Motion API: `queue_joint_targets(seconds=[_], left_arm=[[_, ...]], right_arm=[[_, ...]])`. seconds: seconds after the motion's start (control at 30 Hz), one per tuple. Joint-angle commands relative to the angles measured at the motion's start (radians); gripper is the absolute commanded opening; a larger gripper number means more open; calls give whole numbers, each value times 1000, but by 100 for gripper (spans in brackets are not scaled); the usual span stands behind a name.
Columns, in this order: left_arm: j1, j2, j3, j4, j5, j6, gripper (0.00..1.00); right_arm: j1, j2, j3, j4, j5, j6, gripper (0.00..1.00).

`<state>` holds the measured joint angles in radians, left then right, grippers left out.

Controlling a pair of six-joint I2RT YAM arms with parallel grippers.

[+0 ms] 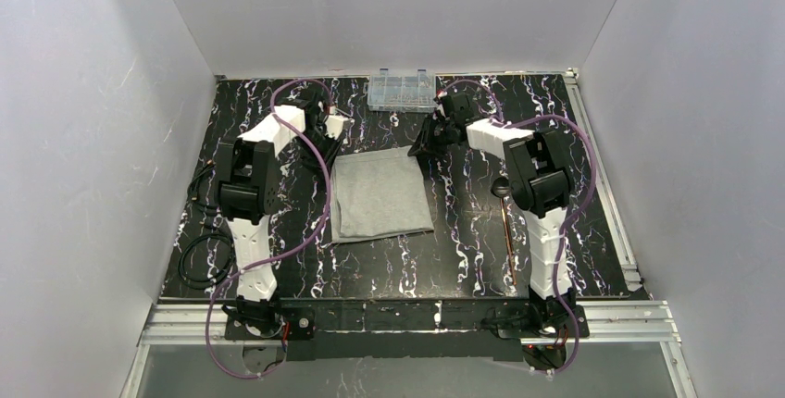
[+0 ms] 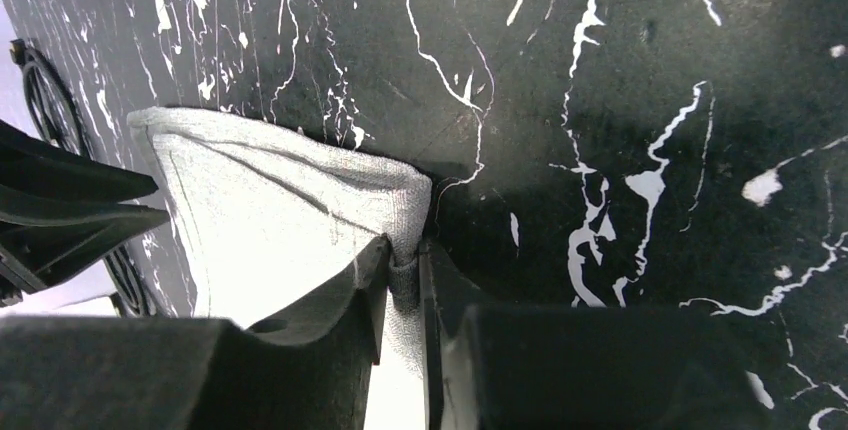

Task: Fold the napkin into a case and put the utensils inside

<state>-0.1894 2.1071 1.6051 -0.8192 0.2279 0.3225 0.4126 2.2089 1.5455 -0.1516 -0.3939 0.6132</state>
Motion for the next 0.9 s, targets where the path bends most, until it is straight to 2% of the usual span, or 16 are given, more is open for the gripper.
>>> queue_joint_targets(seconds=[0.0,0.1,0.17,0.33,0.53,0.6,0.67,0.73,0.8,0.87], left_arm=[[-4,-9,23,-31,68,9,28],[-24,-18,11,-43,111,18,27],[-43,-28,-6,-49,135,25,27],[-77,-45,-31,-56,212,12,27],[-88,-105,-15,-118,246,23,28],[-88,-157,-32,-137,242,35,32],[-88,-209,-44,-160,257,36,39],[-87,-254,-48,-196,312,13,50],[-96,-284,-63,-227,390,-27,57],[-125,-309,-97,-228,407,-51,60]], right_arm=[[7,-21,-50,19,59,19,22],[0,-54,-60,-28,99,-7,11],[-22,-99,-101,-26,110,-10,6],[-91,-181,-177,-37,110,-45,6],[-123,-206,-106,-191,196,-167,6],[-124,-213,-88,-229,223,-183,12],[-122,-222,-88,-244,241,-174,33],[-110,-241,-91,-252,283,-159,47],[-87,-262,-86,-261,350,-156,56],[-62,-278,-67,-283,419,-157,60]])
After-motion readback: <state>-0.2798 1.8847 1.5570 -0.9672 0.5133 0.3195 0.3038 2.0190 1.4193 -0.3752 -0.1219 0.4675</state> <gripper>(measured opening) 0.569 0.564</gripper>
